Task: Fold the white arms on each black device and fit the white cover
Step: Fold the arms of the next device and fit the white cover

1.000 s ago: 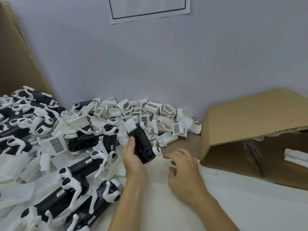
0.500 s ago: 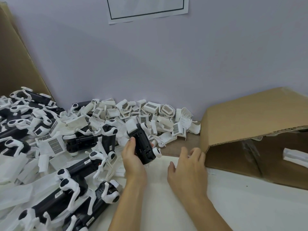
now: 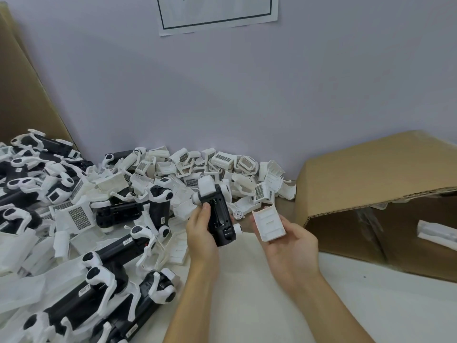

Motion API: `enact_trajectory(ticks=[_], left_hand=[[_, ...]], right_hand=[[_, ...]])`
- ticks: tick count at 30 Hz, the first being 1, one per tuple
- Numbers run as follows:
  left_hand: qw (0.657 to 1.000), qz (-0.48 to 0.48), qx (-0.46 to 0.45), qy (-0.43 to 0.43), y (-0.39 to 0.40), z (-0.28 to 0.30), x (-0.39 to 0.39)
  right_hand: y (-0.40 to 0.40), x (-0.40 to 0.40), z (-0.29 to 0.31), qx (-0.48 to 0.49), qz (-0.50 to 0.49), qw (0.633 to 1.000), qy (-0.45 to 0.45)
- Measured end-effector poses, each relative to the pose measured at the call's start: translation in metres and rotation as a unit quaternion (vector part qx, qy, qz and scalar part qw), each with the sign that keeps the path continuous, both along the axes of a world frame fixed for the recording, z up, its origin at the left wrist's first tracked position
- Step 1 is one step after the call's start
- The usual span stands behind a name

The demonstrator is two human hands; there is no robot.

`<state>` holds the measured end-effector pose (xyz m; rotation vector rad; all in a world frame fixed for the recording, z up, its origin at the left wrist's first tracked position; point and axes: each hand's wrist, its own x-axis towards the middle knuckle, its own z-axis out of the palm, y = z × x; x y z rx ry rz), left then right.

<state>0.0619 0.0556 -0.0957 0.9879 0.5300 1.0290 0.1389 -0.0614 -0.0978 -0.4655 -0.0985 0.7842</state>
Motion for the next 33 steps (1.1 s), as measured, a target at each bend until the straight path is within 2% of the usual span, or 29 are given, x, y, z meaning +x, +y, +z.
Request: enact_trajectory(ticks=[4, 8, 10, 15, 21, 23, 25, 28, 31, 33], left_hand=[[0.999, -0.035, 0.015, 0.02, 0.0, 0.0, 0.001], [0.997, -0.045, 0.05, 0.04, -0.002, -0.001, 0.001], [0.996, -0.045, 0.066, 0.043, -0.004, 0.0, 0.001], [0.993, -0.044, 0.098, 0.055, -0.005, -0.002, 0.002], [0.993, -0.047, 0.098, 0.056, -0.005, -0.002, 0.004], [0.992, -0.044, 0.105, 0.059, -0.005, -0.004, 0.005], [0.988, -0.043, 0.131, 0.072, -0.006, -0.005, 0.007], [0.982, -0.057, 0.157, 0.089, -0.009, -0.007, 0.011], [0.978, -0.067, 0.169, 0.098, -0.011, -0.008, 0.014], [0.979, -0.078, 0.16, 0.099, -0.011, -0.008, 0.015]], right_hand=[[0.0, 0.001, 0.0, -0.001, 0.006, 1.0, -0.027], [0.006, 0.001, -0.007, -0.138, -0.094, 0.975, -0.147], [0.008, 0.0, -0.008, -0.164, -0.118, 0.965, -0.169], [0.009, 0.001, -0.008, -0.155, -0.111, 0.97, -0.15], [0.009, 0.003, -0.004, -0.088, -0.042, 0.994, -0.046], [0.01, 0.004, -0.005, -0.107, -0.068, 0.99, -0.067], [0.011, 0.001, -0.007, -0.167, -0.123, 0.963, -0.169], [0.013, -0.006, -0.011, -0.262, -0.197, 0.884, -0.335], [0.015, -0.01, -0.013, -0.3, -0.23, 0.822, -0.426], [0.016, -0.012, -0.014, -0.309, -0.239, 0.798, -0.458]])
